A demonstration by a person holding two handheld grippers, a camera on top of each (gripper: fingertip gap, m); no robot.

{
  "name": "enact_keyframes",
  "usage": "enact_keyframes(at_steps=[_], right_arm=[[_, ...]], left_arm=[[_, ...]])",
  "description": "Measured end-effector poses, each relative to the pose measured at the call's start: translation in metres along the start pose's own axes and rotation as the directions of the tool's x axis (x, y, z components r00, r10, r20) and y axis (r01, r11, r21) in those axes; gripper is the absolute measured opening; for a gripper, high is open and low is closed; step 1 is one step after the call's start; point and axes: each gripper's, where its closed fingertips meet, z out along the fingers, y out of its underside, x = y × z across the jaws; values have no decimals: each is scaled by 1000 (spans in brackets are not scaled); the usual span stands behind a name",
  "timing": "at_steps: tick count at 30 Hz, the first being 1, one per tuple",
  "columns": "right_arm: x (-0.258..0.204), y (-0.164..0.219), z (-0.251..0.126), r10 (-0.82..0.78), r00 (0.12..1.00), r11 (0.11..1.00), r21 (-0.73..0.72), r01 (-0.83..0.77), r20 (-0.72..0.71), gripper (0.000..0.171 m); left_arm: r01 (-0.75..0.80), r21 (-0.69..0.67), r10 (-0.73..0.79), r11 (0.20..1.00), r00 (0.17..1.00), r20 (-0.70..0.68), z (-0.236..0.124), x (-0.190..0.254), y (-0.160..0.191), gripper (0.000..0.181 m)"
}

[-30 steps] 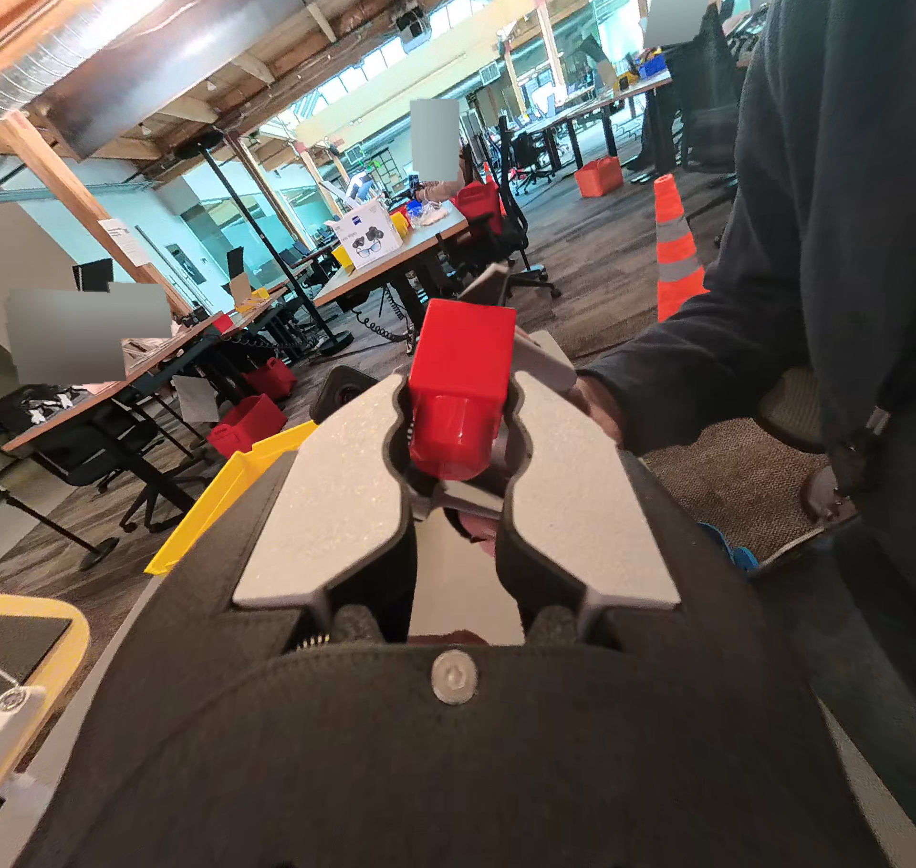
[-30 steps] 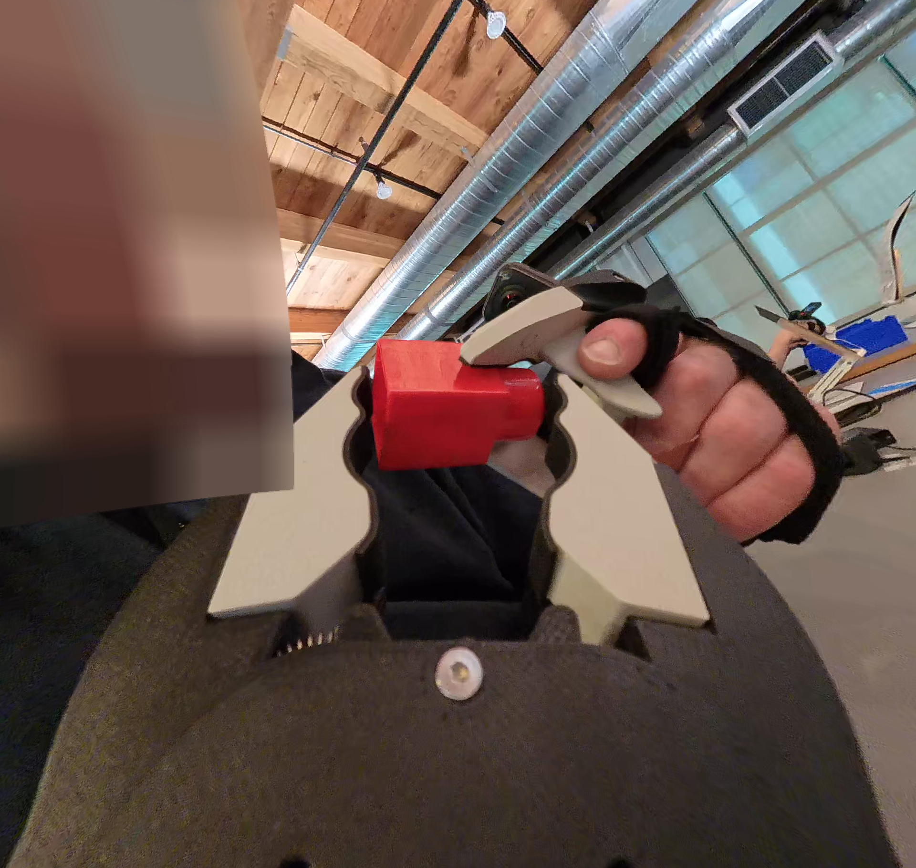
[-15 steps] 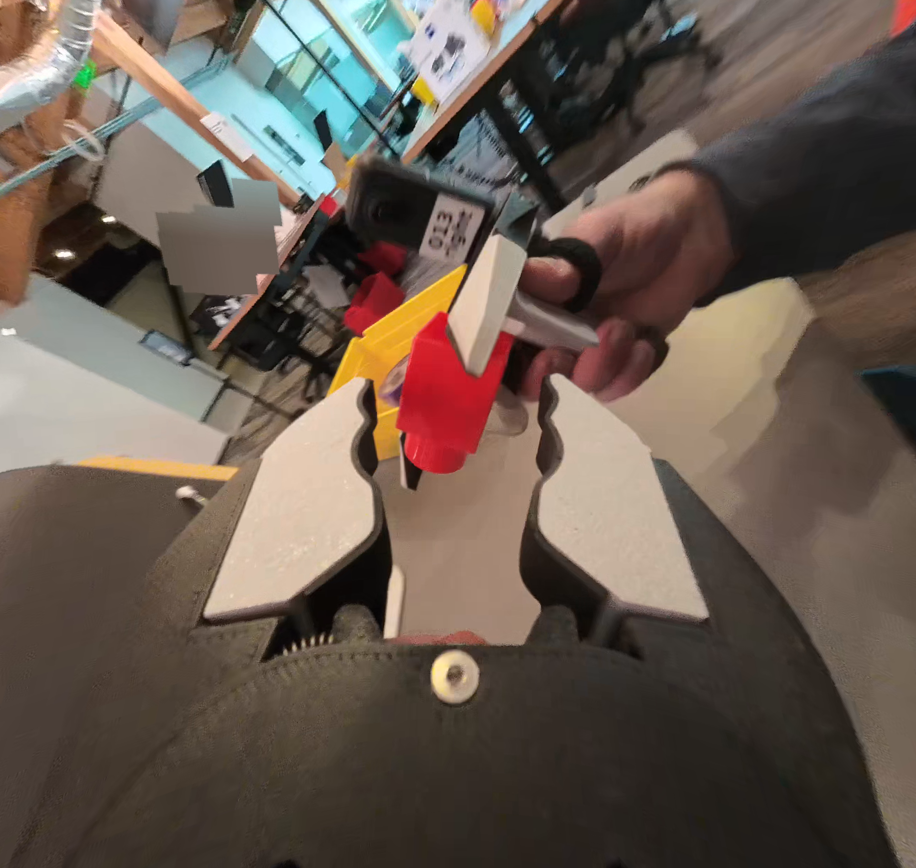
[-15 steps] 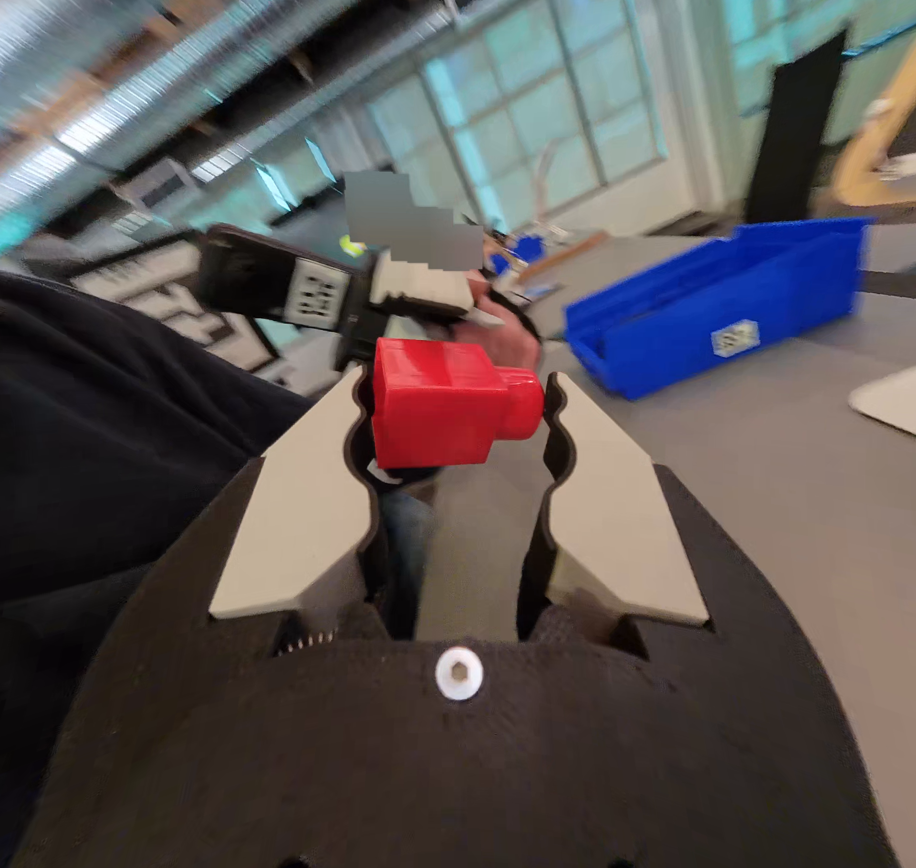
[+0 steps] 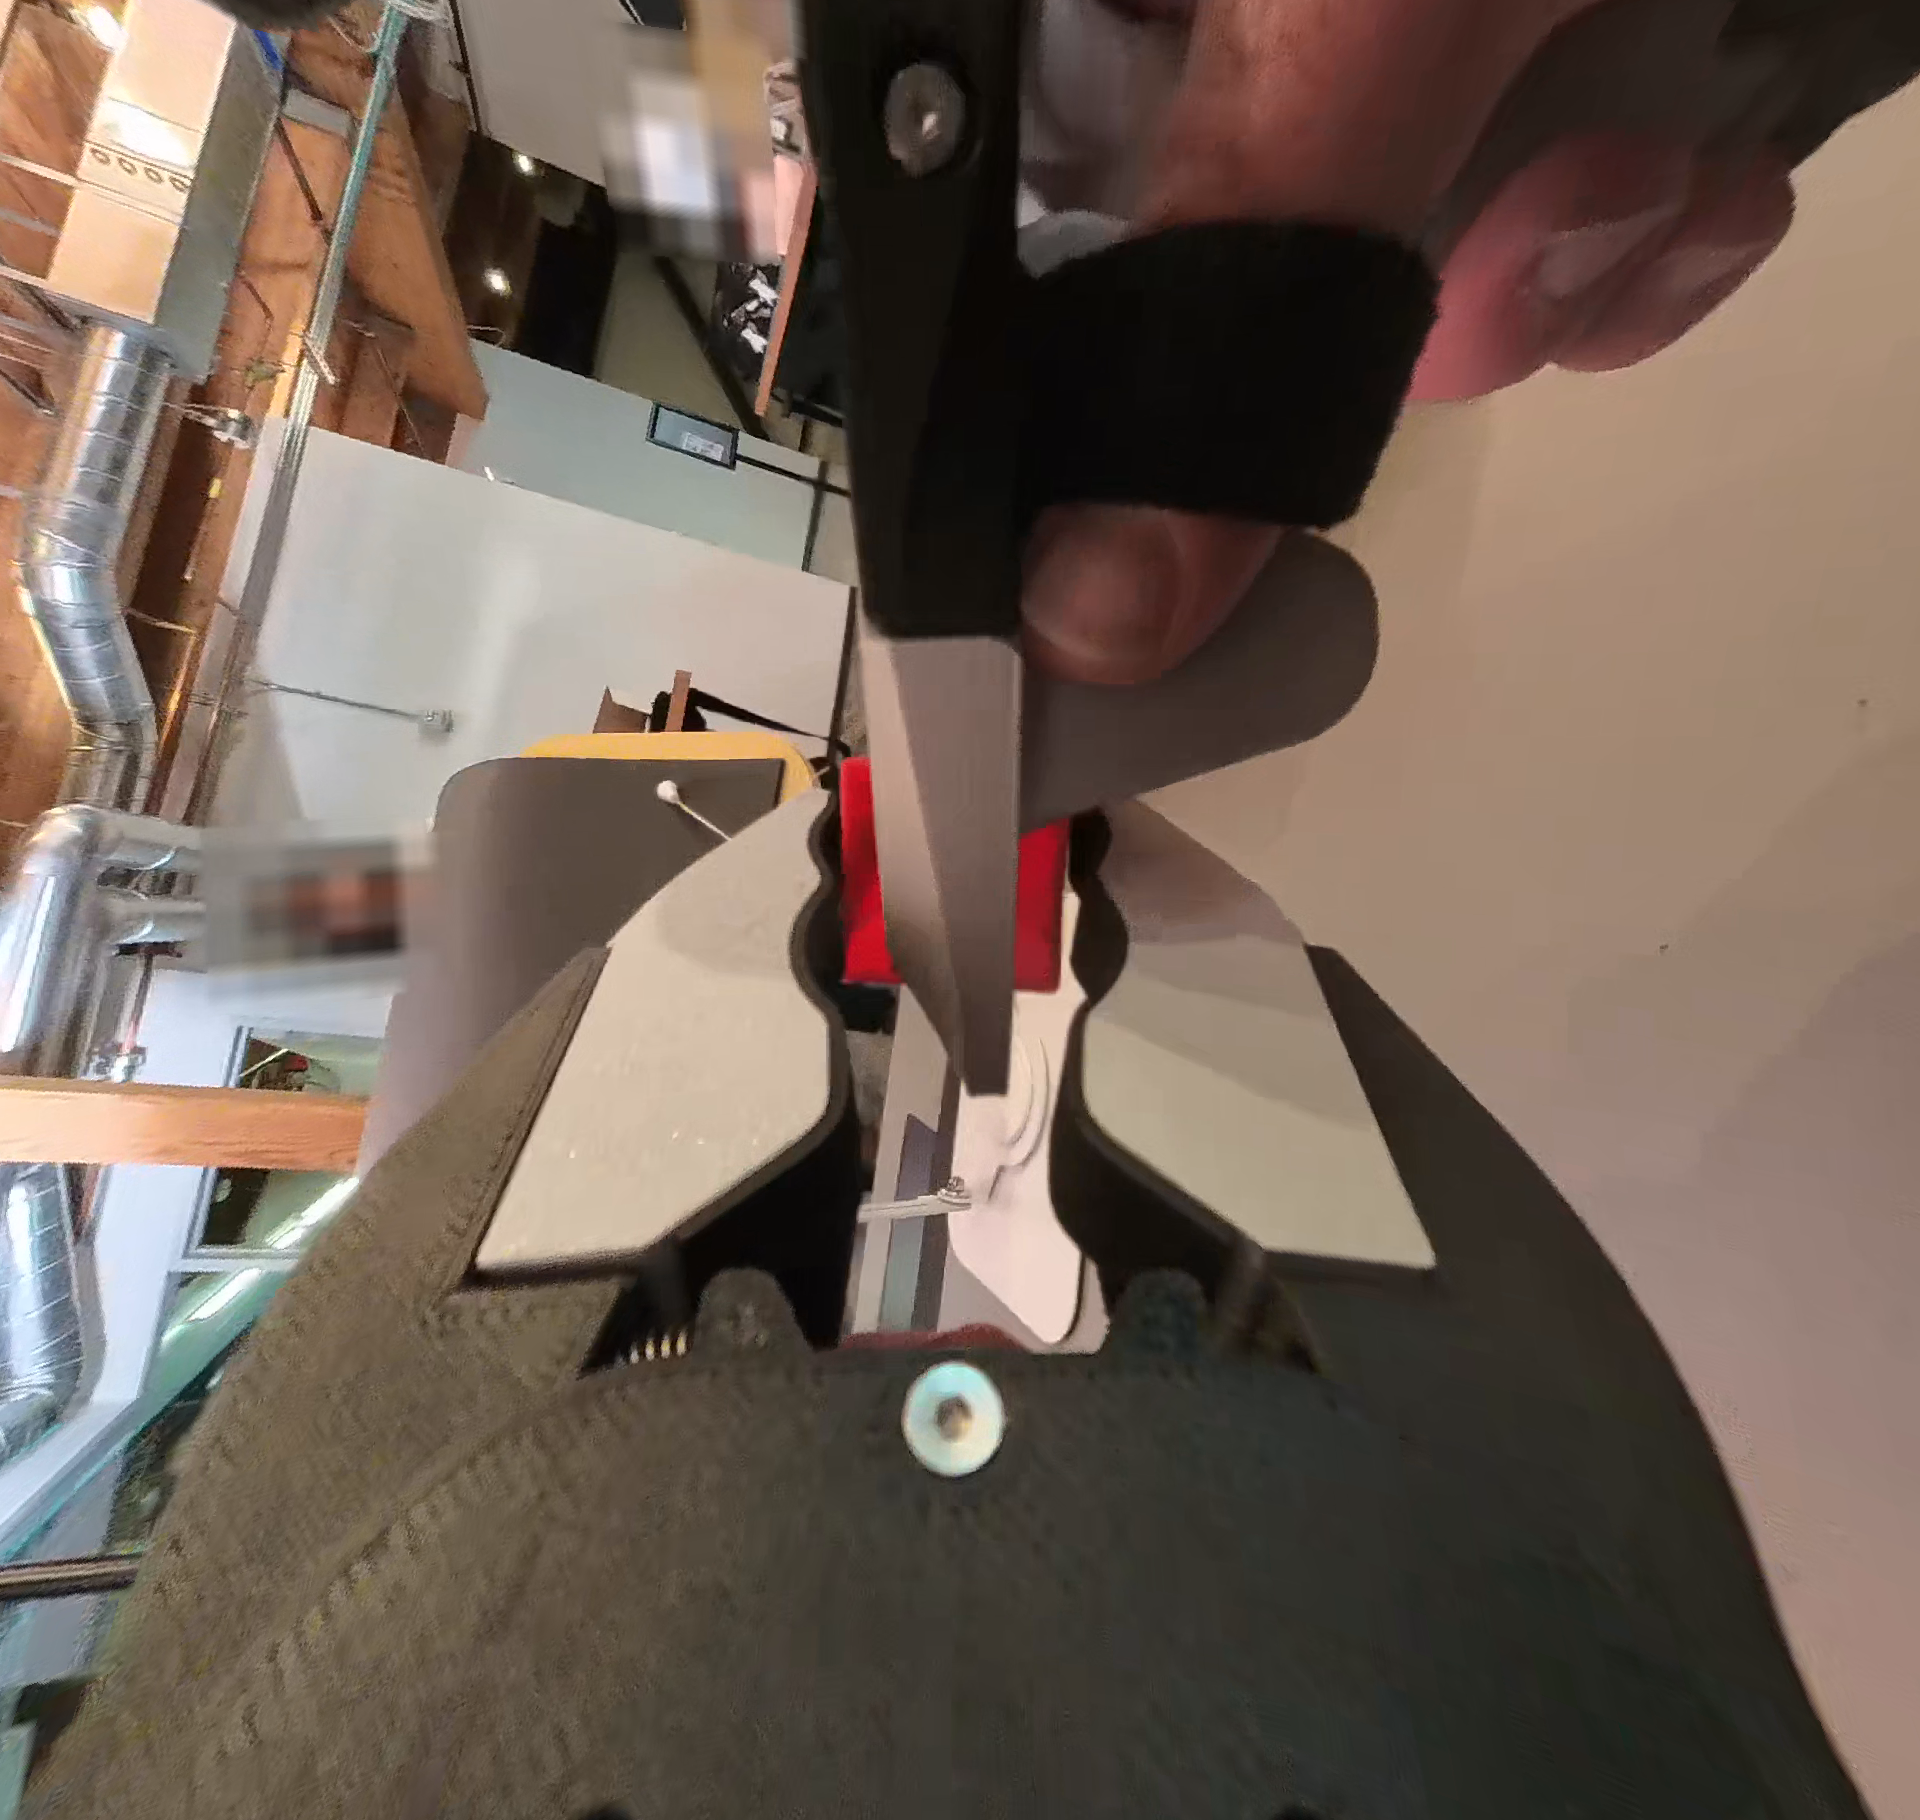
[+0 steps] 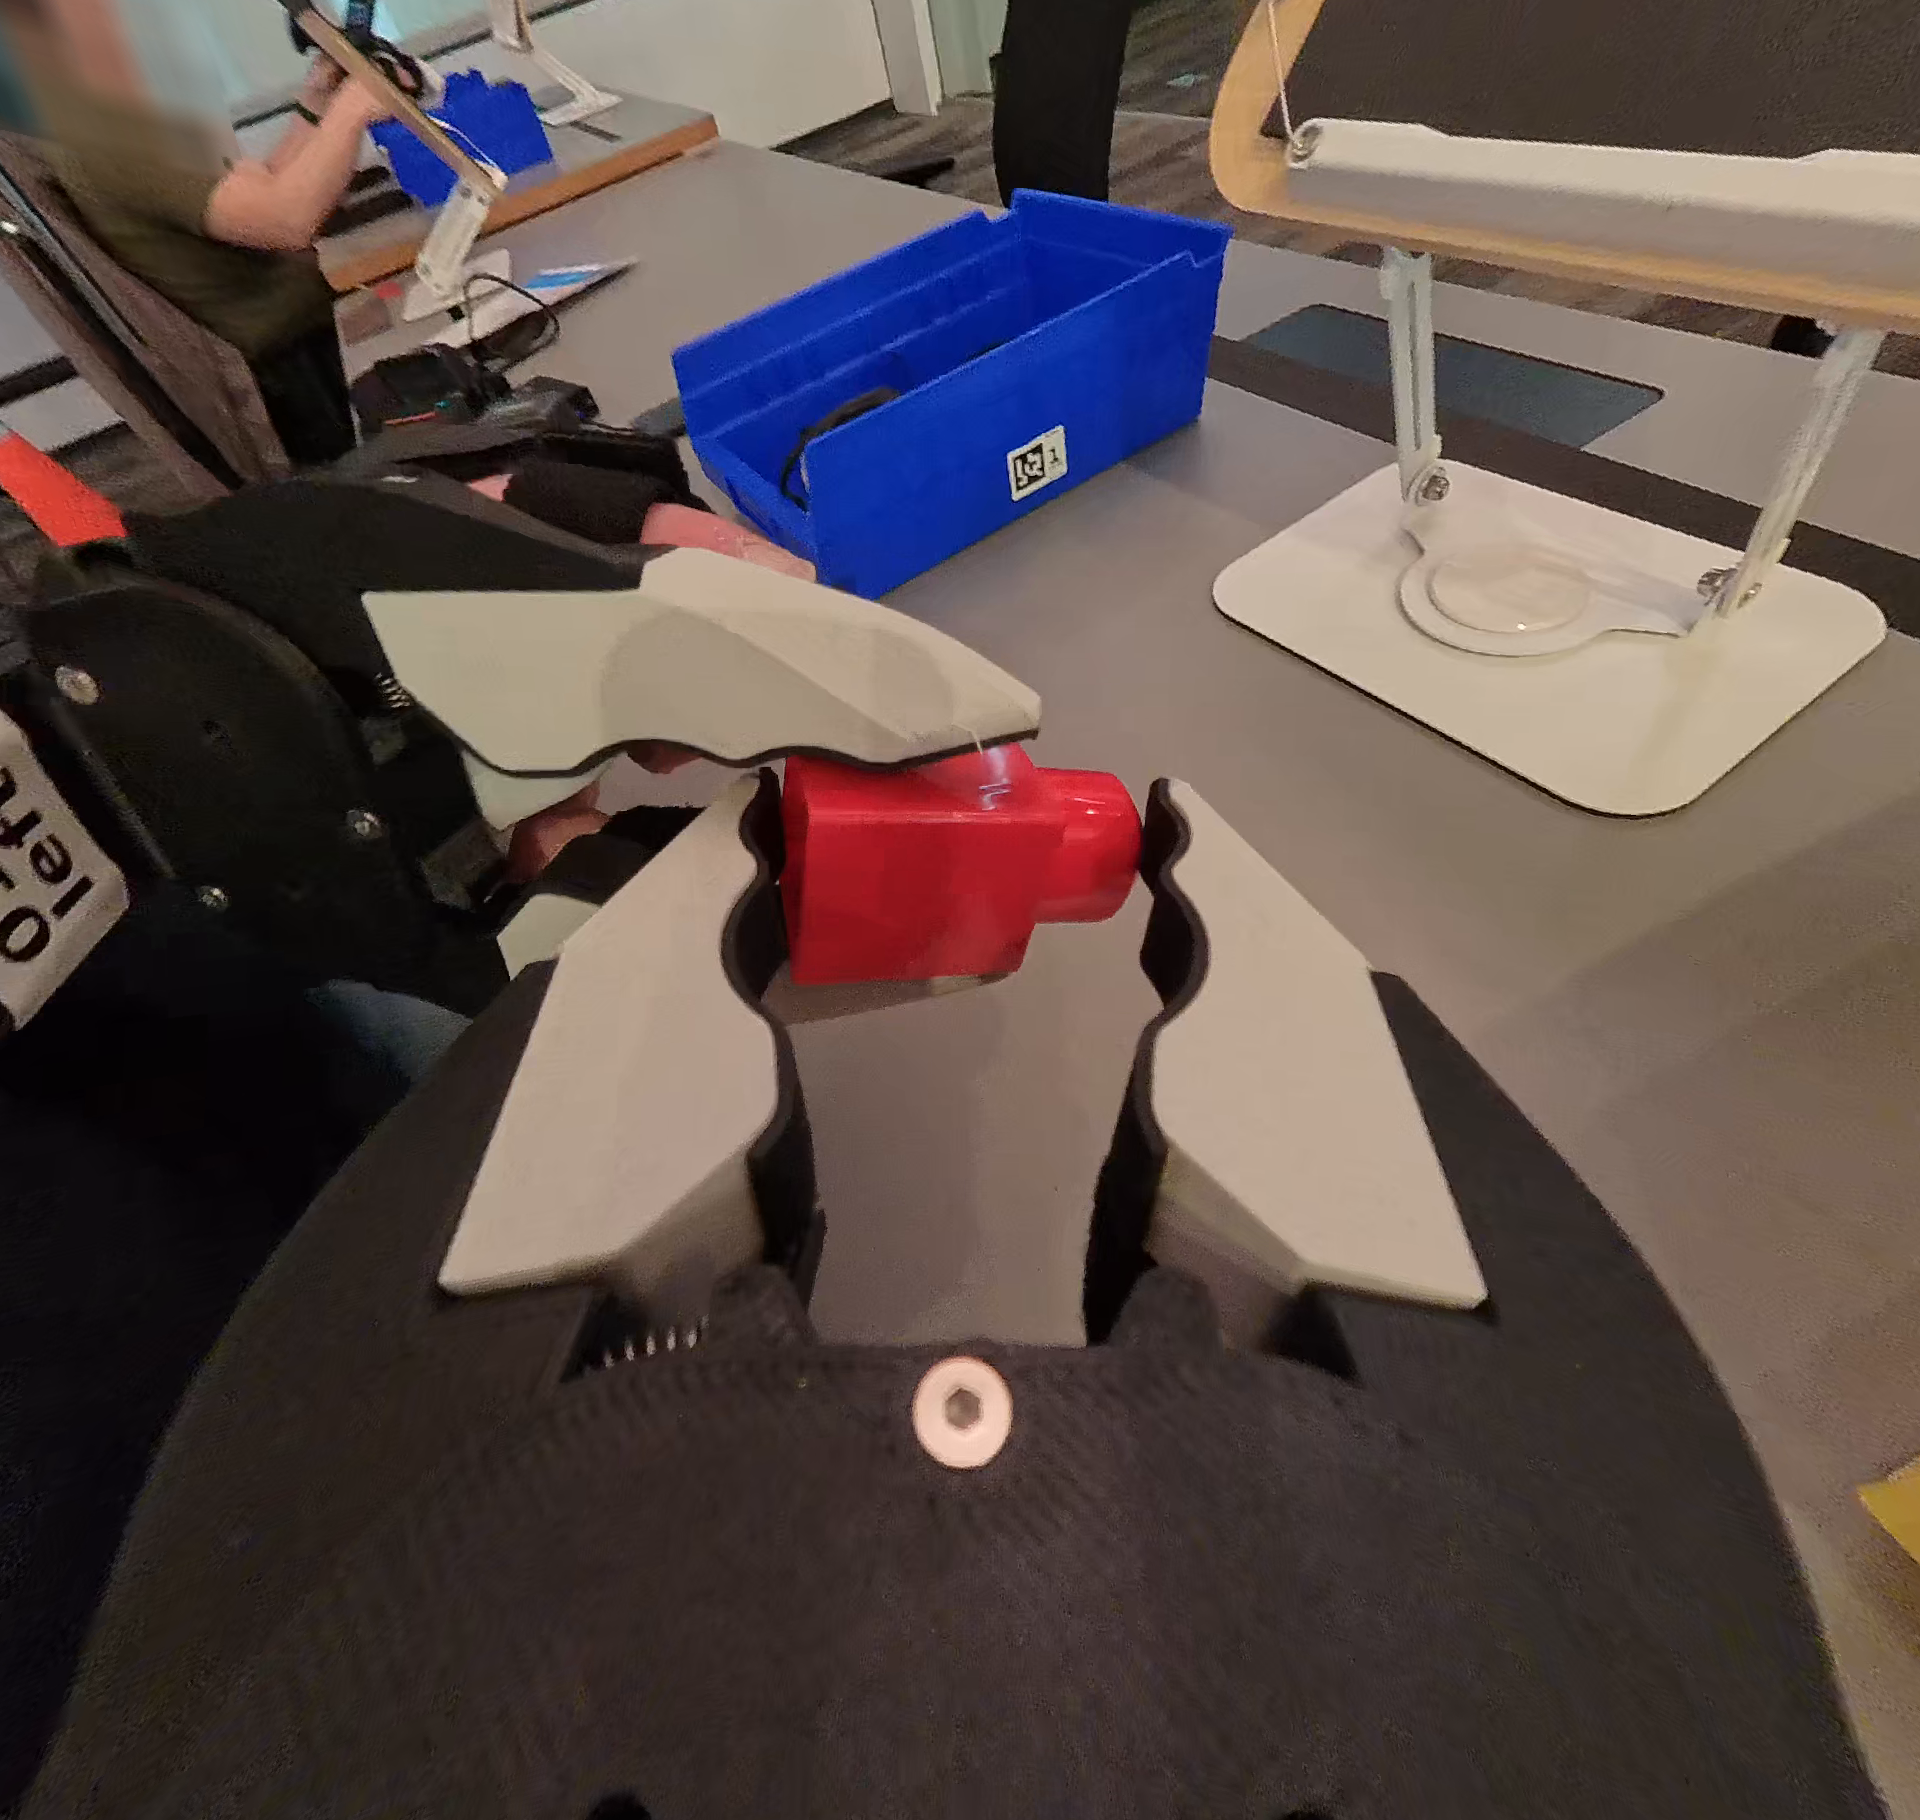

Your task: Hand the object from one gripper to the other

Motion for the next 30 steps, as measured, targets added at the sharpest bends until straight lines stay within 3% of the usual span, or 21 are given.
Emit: enact_keyframes(at_steps=[11,15,19,22,30], right_arm=[[6,-2,2,-76,994,997,4,76,-76,68],[6,-7,-8,-81,994,996,31,83,-76,78],[-3,-13,-21,-121,991,990,67,124,-54,64],[-4,-15,-26,-200,972,977,53,208,-125,56],[7,-11,-18,-263,933,962,1,272,-246,29]], left_arm=[[25,-28,-24,999,999,47,5,1,8,37],[130,12,-131,991,989,73,3,-9,12,37],[220,73,-225,973,972,72,0,-17,13,37],[259,67,-264,963,962,70,2,-18,17,37],[124,-119,-108,985,985,132,12,-10,19,36]])
